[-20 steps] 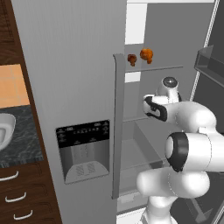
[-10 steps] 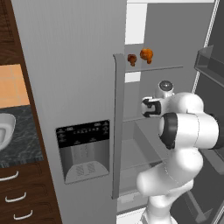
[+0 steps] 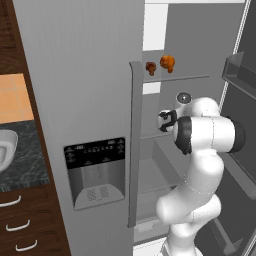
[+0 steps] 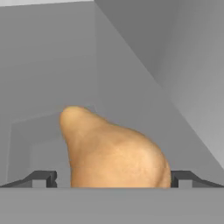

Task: Place one squash and one chicken drumstick in each tupperware on the nearby counter, to pack two identical lunches.

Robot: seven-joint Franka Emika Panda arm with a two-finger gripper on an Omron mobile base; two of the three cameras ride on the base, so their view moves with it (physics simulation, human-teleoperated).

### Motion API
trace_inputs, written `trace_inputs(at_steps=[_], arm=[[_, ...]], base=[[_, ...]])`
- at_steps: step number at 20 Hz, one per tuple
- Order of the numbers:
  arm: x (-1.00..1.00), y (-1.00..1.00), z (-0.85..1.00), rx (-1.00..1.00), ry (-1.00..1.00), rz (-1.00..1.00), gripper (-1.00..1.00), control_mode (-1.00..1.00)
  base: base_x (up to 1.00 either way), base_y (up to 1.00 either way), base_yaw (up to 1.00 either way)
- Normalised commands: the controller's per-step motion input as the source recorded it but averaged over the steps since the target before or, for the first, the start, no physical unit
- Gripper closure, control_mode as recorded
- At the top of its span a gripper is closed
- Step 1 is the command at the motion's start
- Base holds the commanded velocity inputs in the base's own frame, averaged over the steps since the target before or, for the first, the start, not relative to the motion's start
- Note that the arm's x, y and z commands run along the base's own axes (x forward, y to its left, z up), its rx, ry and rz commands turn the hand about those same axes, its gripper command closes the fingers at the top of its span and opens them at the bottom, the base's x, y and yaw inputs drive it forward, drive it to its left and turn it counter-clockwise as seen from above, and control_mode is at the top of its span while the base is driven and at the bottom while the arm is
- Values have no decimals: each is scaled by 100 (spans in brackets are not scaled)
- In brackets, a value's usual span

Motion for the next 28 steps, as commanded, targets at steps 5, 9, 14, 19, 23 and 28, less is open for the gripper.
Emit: trace_inputs(at_steps=[5,9,14,19,23,28], arm=[[8,-8,-36,-1,0,0,100,-100],[0,0,0,0,-1,0,100,-100],[-77,3,39,0,-18,1,100,-100],[-100,36,83,0,-24,14,100,-100],[-100,46,90,1,4,9,100,-100],[-100,24,74,5,35,3,100,-100]], base=[[0,0,0],[0,0,0],[0,0,0],[0,0,0],[0,0,0],[0,0,0]])
